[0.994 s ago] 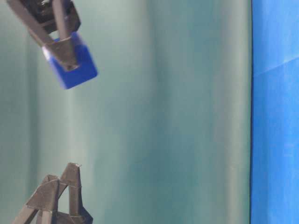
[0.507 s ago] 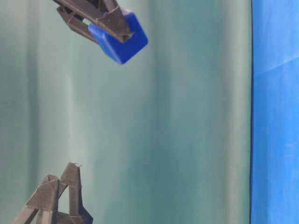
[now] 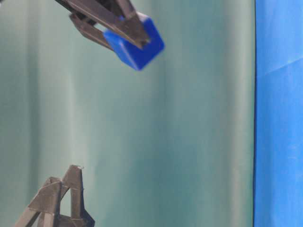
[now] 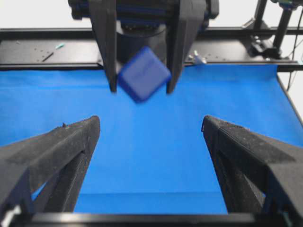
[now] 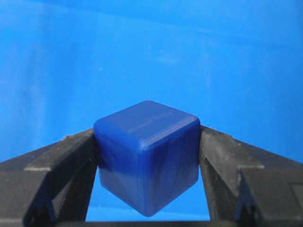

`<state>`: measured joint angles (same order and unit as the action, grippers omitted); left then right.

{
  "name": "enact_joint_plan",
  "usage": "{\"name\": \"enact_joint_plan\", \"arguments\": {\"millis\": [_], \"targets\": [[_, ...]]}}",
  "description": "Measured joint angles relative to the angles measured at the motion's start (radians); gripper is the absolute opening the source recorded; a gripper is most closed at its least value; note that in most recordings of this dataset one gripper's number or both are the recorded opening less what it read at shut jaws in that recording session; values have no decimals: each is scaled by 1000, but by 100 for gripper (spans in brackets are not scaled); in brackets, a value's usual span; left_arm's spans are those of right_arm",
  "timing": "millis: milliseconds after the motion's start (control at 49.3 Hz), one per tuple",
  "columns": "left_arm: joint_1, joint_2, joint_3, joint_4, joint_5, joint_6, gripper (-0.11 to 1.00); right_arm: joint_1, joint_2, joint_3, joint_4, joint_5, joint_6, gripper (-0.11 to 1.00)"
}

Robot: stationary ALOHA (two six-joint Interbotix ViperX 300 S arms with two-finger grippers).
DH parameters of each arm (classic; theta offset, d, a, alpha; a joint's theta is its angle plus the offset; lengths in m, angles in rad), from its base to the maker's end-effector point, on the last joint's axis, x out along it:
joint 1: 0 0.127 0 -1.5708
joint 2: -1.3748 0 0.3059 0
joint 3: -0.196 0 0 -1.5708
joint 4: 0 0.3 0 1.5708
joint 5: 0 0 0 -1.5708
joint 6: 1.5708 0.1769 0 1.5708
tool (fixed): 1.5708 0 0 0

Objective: Handover the blue block to the right arm after grasping it with the left arm, then place it in the designated position.
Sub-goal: 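Carry the cube with the right gripper and lower it to the table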

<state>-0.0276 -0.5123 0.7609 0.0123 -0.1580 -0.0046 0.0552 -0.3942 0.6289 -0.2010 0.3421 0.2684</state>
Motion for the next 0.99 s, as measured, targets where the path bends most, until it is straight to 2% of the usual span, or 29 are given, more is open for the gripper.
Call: {"name": "enact_joint_plan", "arguments": {"millis": [304, 548, 831, 994], "targets": [[2, 0, 0, 0, 0, 0, 93, -6, 175, 2, 0, -147, 0, 55], [2, 0, 0, 0, 2, 0, 93, -34, 345, -21, 0, -265, 32, 55], [2, 0, 0, 0, 5, 0, 93, -43, 529, -97, 0, -382, 41, 55], [2, 0, 0, 0, 8, 2, 93, -43, 609, -141, 0, -399, 61, 55]]}}
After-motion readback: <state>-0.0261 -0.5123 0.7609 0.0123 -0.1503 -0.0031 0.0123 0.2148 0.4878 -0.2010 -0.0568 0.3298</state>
